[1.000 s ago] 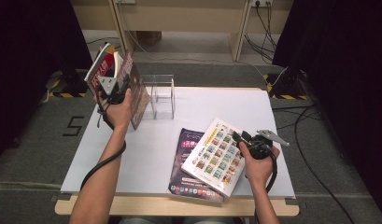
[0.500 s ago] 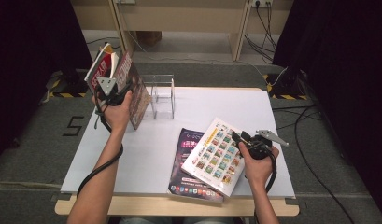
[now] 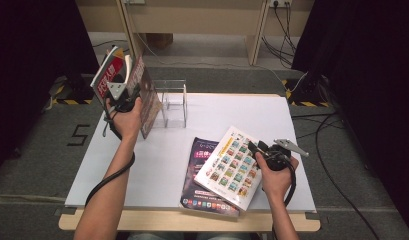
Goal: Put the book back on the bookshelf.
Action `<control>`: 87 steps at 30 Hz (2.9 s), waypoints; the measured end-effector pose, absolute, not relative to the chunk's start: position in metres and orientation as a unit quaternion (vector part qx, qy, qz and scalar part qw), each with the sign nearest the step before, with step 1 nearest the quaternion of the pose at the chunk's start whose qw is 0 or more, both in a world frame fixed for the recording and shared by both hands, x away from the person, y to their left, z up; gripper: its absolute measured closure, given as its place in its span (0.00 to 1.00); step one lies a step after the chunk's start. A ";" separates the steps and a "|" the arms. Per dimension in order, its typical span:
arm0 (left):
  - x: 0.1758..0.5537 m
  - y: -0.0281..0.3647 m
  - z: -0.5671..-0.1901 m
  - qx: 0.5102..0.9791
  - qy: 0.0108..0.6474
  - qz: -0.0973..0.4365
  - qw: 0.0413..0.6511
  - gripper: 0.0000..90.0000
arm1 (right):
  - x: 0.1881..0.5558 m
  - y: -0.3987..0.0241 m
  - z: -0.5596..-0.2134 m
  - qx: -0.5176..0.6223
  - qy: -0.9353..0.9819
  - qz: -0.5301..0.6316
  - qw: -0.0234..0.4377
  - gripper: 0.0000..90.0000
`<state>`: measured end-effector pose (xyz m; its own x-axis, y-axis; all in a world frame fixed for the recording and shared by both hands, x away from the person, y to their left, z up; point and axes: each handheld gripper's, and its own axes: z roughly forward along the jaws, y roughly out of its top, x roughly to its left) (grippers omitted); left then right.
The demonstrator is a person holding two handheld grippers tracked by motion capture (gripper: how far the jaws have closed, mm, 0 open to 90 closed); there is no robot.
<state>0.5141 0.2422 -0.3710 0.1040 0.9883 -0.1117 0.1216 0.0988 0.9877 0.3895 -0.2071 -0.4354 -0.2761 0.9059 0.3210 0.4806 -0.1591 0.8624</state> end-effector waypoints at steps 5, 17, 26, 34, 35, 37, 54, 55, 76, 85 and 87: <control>0.521 0.235 -0.368 0.544 0.528 0.399 0.516 0.87 | 0.389 -0.209 -0.434 0.566 0.612 0.512 0.208 0.61; 0.530 0.231 -0.361 0.550 0.522 0.413 0.504 0.93 | 0.390 -0.209 -0.435 0.566 0.614 0.510 0.205 0.61; 0.535 0.231 -0.355 0.536 0.511 0.438 0.510 0.93 | 0.391 -0.210 -0.437 0.565 0.616 0.509 0.206 0.61; 0.535 0.231 -0.375 0.518 0.528 0.443 0.507 0.93 | 0.390 -0.211 -0.436 0.565 0.615 0.510 0.206 0.61; 0.535 0.231 -0.376 0.517 0.527 0.448 0.504 0.93 | 0.390 -0.211 -0.436 0.565 0.614 0.511 0.206 0.61; 0.535 0.232 -0.376 0.516 0.527 0.452 0.502 0.92 | 0.390 -0.211 -0.436 0.564 0.615 0.511 0.207 0.61; 0.524 0.235 -0.360 0.532 0.518 0.466 0.481 0.66 | 0.389 -0.209 -0.436 0.563 0.617 0.510 0.206 0.61; 0.523 0.235 -0.360 0.532 0.520 0.465 0.480 0.64 | 0.389 -0.209 -0.435 0.563 0.617 0.510 0.207 0.61; 0.497 0.246 -0.357 0.530 0.537 0.431 0.495 0.48 | 0.388 -0.207 -0.435 0.563 0.618 0.506 0.210 0.60; 0.481 0.249 -0.357 0.529 0.540 0.420 0.502 0.45 | 0.388 -0.207 -0.435 0.564 0.620 0.499 0.221 0.60; 0.477 0.251 -0.357 0.528 0.540 0.417 0.506 0.45 | 0.387 -0.206 -0.434 0.566 0.619 0.495 0.227 0.60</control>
<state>0.4770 0.2507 -0.3571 0.0682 0.9921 -0.1057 0.1482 0.0947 0.9844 0.3869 -0.2062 -0.4336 -0.2567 0.9257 0.2779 0.4756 -0.1293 0.8701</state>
